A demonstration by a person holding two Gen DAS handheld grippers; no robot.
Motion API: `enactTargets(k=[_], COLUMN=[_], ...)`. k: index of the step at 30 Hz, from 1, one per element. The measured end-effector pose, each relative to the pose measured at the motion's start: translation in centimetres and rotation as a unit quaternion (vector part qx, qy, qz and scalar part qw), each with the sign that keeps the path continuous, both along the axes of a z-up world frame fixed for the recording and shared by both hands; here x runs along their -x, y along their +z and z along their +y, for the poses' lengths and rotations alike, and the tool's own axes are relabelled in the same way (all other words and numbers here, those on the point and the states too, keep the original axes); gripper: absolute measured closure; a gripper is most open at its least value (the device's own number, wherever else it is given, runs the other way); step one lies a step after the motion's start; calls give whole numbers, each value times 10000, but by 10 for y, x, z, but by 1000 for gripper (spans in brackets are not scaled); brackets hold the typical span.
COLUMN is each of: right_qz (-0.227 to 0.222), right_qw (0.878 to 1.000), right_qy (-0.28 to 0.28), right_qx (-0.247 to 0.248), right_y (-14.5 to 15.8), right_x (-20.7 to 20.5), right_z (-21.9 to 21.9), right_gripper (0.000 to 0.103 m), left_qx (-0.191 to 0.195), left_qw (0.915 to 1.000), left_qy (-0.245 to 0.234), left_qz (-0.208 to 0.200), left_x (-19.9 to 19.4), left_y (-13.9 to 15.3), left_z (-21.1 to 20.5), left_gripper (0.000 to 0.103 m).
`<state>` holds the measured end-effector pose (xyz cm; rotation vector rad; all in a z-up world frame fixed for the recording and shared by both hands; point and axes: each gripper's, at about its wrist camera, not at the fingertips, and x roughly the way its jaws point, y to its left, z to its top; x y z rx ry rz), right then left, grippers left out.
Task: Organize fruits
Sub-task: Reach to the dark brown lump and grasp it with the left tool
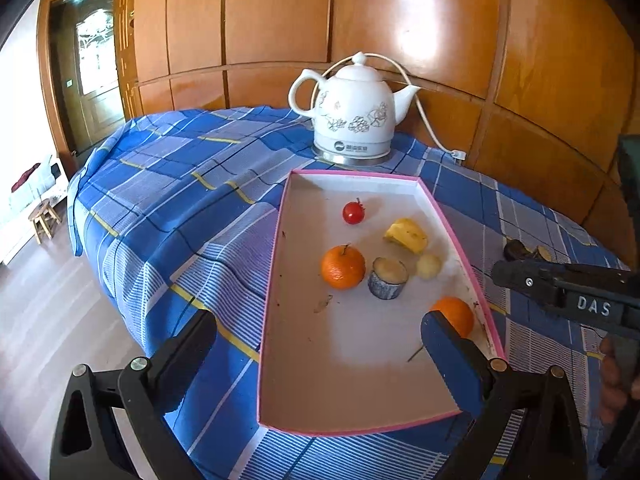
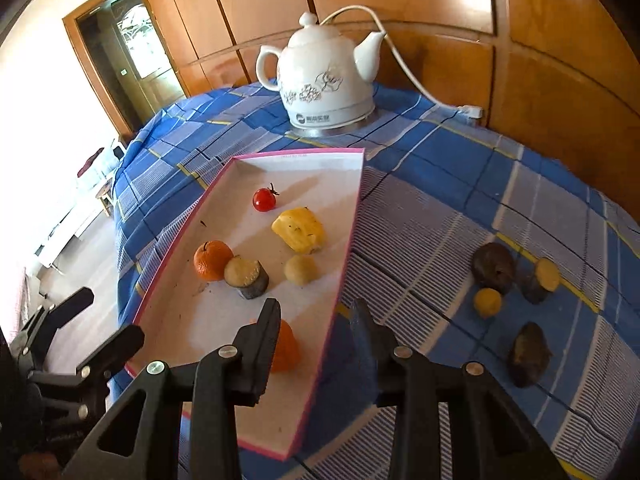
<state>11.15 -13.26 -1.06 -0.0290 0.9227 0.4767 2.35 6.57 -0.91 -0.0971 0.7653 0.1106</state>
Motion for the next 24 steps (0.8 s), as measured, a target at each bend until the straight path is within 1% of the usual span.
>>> enactTargets(k=[14,24], right_qz=[-185,-315], right_qw=[9988,9956], right_qy=[-375,-730], right_qx=[263,505], right_y=[6,16], right_x=[26,29], right_z=[-63,-112], right_gripper=[67,67], left_qx=[-91,-145], left_qw=[9990,9980], left_qy=[-415,-609], left_qz=[-144,-120], left_x=[10,11], left_y=[13,15], left_z=[-27,-45], left_gripper=[0,0])
